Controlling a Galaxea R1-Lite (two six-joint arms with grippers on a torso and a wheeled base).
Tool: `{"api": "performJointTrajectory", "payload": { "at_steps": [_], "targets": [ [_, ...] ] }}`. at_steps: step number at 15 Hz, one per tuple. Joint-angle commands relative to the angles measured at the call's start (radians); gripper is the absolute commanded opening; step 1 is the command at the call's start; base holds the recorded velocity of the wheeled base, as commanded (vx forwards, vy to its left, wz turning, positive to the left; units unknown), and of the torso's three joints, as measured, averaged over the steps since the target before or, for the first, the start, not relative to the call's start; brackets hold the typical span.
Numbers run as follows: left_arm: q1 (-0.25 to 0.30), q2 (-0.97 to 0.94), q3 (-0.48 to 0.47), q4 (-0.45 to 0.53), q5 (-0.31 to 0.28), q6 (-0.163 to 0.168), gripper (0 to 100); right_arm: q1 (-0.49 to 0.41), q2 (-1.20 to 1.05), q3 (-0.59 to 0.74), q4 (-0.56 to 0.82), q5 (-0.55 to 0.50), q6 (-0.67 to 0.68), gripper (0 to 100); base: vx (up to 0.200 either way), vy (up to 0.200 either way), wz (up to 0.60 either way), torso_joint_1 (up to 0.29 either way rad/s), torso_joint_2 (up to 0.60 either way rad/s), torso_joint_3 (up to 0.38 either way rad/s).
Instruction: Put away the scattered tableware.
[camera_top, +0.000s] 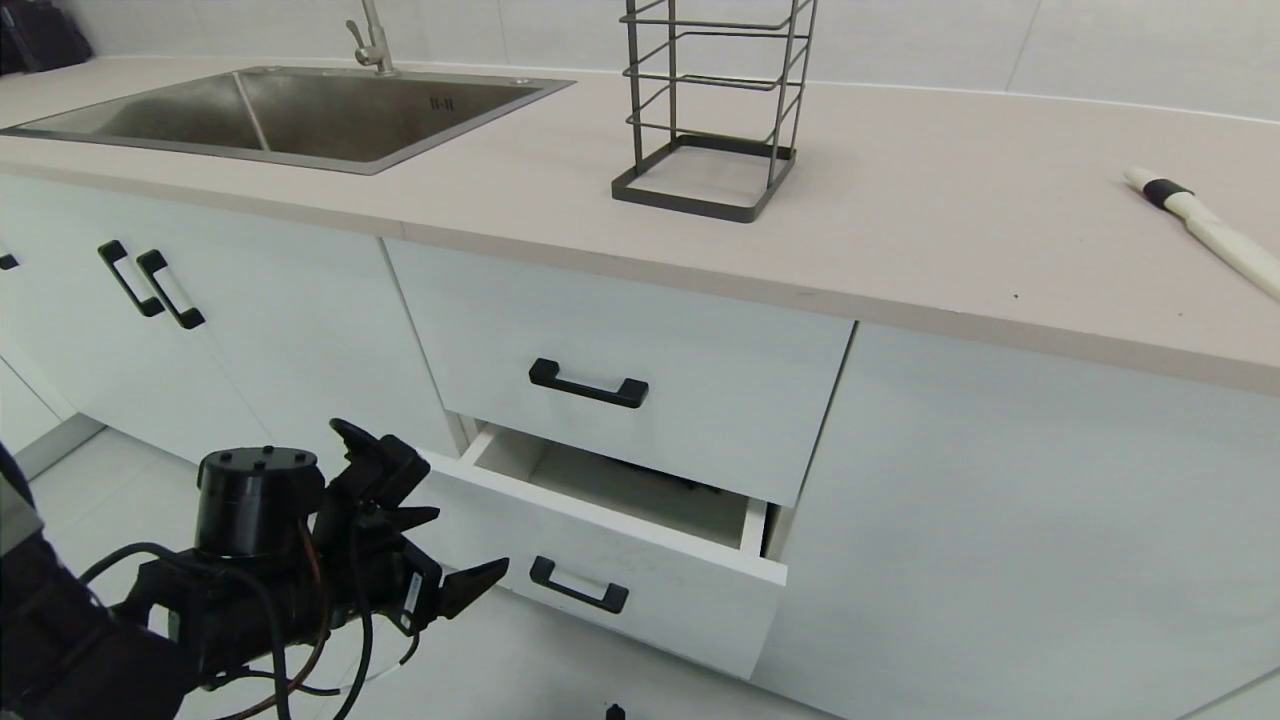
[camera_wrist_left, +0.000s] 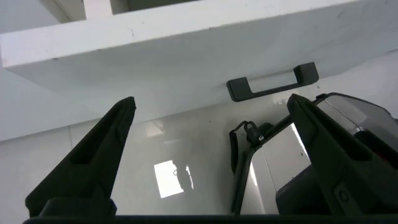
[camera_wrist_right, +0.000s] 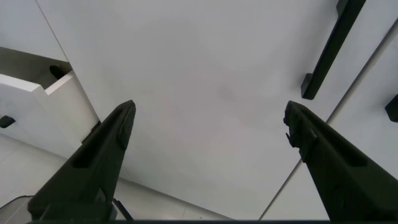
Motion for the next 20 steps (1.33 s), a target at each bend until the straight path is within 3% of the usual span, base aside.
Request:
{"api": "performJointTrajectory", "payload": {
  "at_steps": [1,20],
  "targets": [
    [0.001,0.028,-0.027,-0.012,-0.001,-0.001,100,-0.001,0.001,0.0,0.0,0.001,0.0,100,0.0,0.0,0.0,0.0,0.0,0.0],
    [0.034,0.196,-0.301,-0.027,-0.009,-0.011,100,-0.001,0.001,0.0,0.0,0.001,0.001,100,0.0,0.0,0.0,0.0,0.0,0.0]
  ]
}}
